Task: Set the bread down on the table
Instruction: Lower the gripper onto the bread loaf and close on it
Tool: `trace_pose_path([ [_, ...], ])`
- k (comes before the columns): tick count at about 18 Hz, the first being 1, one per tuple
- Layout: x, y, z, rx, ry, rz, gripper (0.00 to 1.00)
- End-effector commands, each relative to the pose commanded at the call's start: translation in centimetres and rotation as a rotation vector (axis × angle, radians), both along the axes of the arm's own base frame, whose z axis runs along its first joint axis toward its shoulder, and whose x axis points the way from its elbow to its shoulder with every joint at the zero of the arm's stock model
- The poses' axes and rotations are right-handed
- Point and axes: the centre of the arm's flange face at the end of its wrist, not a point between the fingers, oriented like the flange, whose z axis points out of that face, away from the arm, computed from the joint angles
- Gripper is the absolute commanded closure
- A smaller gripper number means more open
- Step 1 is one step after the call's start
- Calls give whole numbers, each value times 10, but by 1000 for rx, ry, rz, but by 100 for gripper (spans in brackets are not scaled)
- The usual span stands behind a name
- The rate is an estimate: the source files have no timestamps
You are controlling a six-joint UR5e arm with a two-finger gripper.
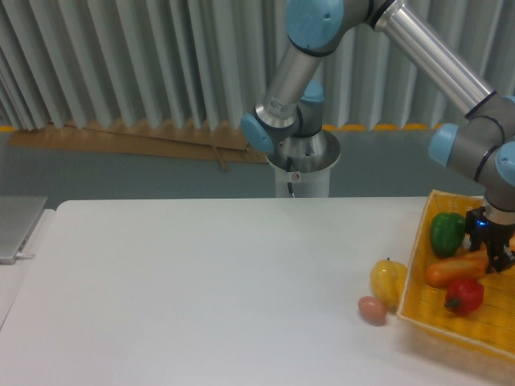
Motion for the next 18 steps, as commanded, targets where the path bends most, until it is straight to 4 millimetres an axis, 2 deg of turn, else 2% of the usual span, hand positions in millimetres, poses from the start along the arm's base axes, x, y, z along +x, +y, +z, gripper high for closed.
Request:
trace_pose_path([
  [3,-1,0,4,3,5,-3,52],
  [7,-1,1,2,3,0,-9,54],
  [8,-1,1,1,4,-2,-9,59],
  [11,-2,-2,-4,6,-12,-26,60],
  [12,-2,-1,-4,10,-13,-27,62],
  [13,-2,-1,-4,11,-15,-27,69],
  [18,-3,-2,-8,12,-21,-26,69],
])
